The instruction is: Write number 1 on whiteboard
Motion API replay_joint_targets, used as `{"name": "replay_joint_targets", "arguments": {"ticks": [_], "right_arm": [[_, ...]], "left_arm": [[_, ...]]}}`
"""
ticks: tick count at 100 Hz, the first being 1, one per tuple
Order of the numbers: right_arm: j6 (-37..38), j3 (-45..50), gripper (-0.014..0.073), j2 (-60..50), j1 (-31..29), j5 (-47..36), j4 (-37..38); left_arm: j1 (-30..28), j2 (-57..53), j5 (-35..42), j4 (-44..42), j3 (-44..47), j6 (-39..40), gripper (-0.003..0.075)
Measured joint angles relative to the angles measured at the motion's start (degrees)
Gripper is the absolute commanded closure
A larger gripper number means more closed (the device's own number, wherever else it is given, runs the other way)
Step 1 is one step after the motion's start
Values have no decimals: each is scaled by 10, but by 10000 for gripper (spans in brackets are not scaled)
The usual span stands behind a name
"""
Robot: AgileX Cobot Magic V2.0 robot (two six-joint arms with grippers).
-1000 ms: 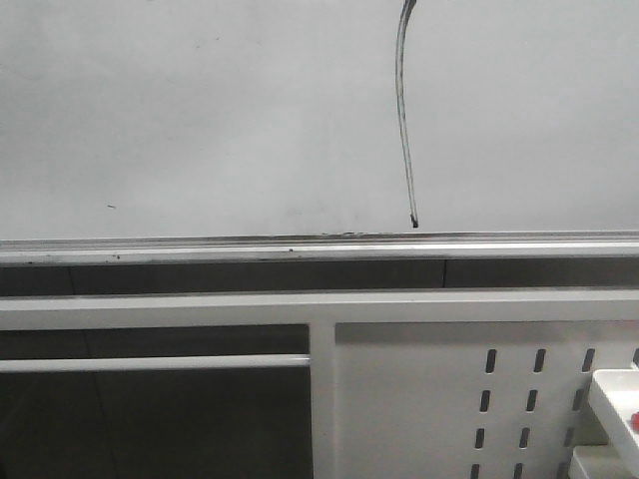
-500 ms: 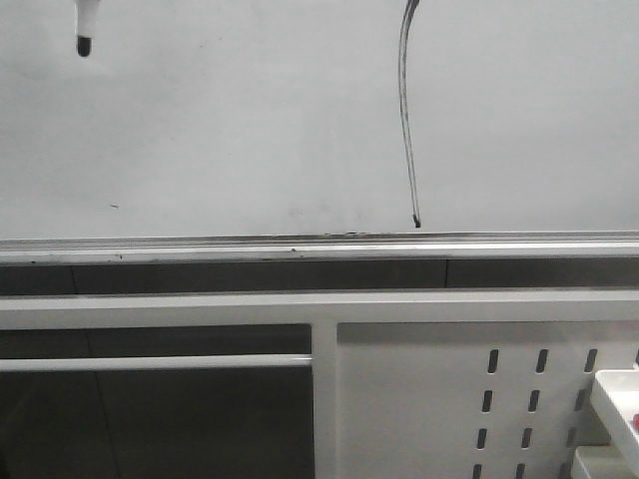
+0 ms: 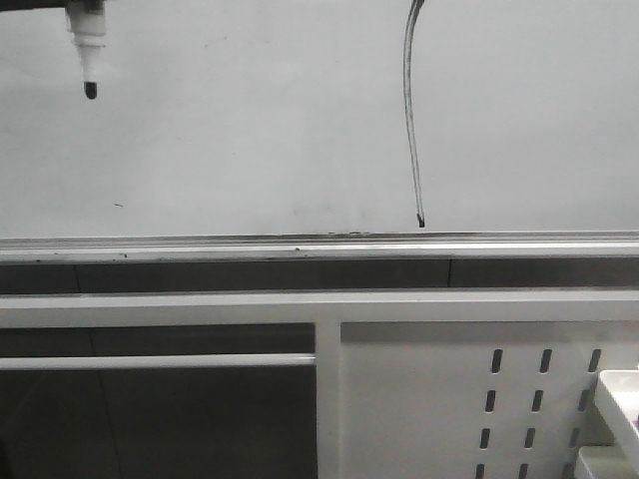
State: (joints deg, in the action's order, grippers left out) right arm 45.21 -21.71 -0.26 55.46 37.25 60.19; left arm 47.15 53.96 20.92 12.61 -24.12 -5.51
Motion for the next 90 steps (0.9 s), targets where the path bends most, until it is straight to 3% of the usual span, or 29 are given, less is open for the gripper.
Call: {"name": "replay_joint_targets", "arguments": {"ticks": [18,45,90], "right_arm": [[0,0,643,0,0,0,0],[0,0,643,0,0,0,0],[0,0,643,0,0,0,0]], "left_arm": [[0,47,73,84,2,-1,740],[0,135,143,125,1,-1,740],[0,230,156,127,-71,-1,740]]}}
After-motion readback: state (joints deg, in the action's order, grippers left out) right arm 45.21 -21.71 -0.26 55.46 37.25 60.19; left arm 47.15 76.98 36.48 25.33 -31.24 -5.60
